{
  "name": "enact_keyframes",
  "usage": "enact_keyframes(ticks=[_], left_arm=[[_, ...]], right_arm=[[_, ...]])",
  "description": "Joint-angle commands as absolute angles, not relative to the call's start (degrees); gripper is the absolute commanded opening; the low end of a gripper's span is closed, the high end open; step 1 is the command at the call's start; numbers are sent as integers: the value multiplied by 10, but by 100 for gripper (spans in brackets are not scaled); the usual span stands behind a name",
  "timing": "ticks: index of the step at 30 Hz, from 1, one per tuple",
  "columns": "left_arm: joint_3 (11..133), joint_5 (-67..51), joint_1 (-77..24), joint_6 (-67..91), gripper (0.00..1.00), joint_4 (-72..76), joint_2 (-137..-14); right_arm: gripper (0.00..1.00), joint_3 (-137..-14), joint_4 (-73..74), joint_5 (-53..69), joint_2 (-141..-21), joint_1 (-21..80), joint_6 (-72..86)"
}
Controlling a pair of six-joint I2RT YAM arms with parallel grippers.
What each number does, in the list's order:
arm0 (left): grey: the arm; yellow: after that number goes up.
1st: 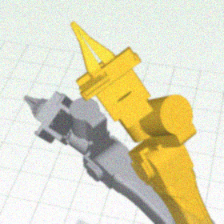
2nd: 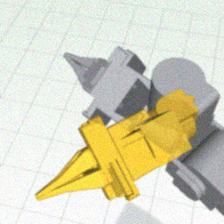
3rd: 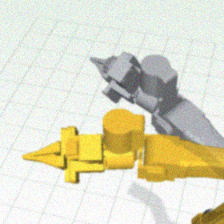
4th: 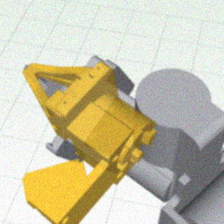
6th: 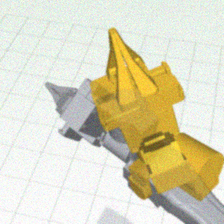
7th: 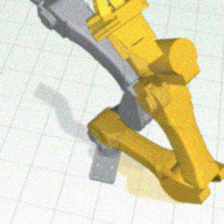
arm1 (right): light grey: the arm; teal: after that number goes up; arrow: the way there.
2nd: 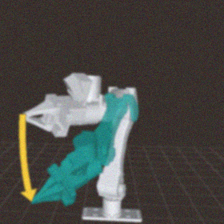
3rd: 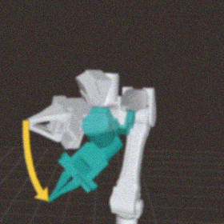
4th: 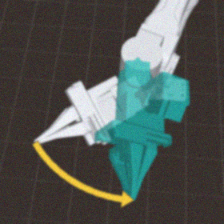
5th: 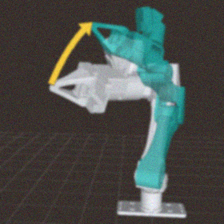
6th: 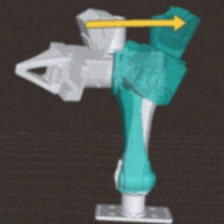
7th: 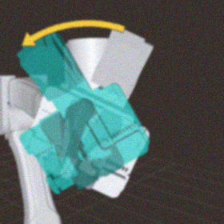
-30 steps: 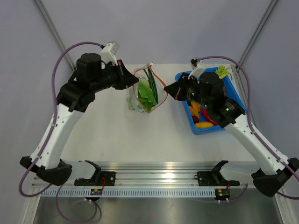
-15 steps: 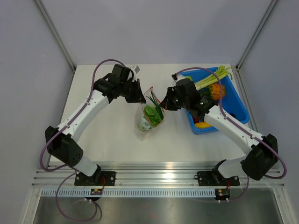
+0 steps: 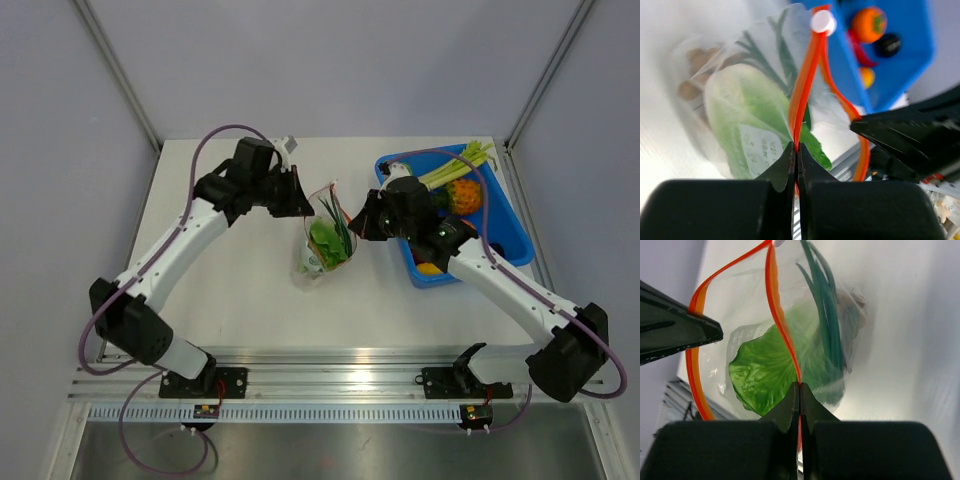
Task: Place the food in the zip-top bag and seal the zipper
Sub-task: Adjust the zipper food storage bag at the center of the board, then pick up the fake fruit from the bin.
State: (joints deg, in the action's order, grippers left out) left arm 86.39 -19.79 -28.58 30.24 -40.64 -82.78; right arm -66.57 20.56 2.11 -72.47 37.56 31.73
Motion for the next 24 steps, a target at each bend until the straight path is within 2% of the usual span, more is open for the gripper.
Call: enact_keyframes(ticks=[1, 3, 5, 6, 9, 12, 13, 16, 18, 24], left_arm=[[860, -213, -291, 305, 0, -397, -858], [878, -205, -293, 304, 0, -392, -845], [917, -200, -293, 301, 0, -402, -846], [928, -201, -293, 300, 0, -414, -851], [949, -210, -294, 304, 0, -413, -860], [951, -215, -295, 315, 0, -400, -862], [951, -217, -295, 317, 0, -396, -865], [960, -225, -295, 320, 0, -388, -874], [971, -225, -297, 316, 0, -394, -884], [970, -227, -304, 307, 0, -403, -893]], right_arm=[[0, -648, 207, 4, -725, 381, 318], [6, -662, 216, -38, -710, 381, 309], [26, -694, 229, -54, -705, 380, 295], [46, -707, 244, -77, -701, 381, 281], [62, -752, 264, -129, -694, 379, 252], [70, -783, 269, -150, -695, 356, 231], [75, -788, 271, -148, -699, 343, 231], [81, -802, 279, -92, -723, 263, 250], [83, -802, 278, -56, -752, 199, 273], [88, -801, 251, 31, -841, 110, 308]])
